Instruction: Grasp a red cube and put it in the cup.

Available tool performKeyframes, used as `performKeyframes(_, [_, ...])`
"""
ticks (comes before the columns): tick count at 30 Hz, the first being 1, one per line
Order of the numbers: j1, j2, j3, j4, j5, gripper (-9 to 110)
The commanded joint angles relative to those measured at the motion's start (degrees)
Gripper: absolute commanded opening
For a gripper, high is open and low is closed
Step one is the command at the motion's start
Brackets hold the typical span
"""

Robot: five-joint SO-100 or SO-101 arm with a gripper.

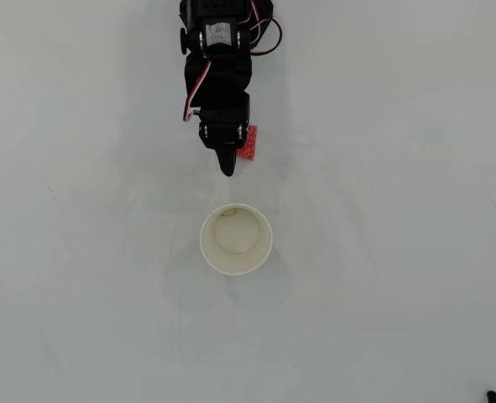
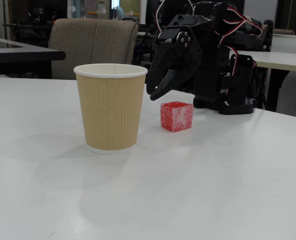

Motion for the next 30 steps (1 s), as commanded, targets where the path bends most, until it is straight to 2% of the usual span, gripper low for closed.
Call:
performKeyframes(1, [-1.23, 0.97, 4.13, -0.18, 0.0, 1])
performKeyframes(16, [-1.32, 0.97, 4.13, -0.18, -0.09, 1])
performKeyframes(20, [-0.88, 0.97, 4.13, -0.53, -0.18, 6])
performKeyframes(25, [0.18, 0.97, 4.13, -1.85, -0.26, 7])
performKeyframes(28, [0.97, 0.97, 4.13, -2.55, -5.98, 6])
performKeyframes(30, [0.88, 0.97, 4.13, -3.16, -15.73, 6])
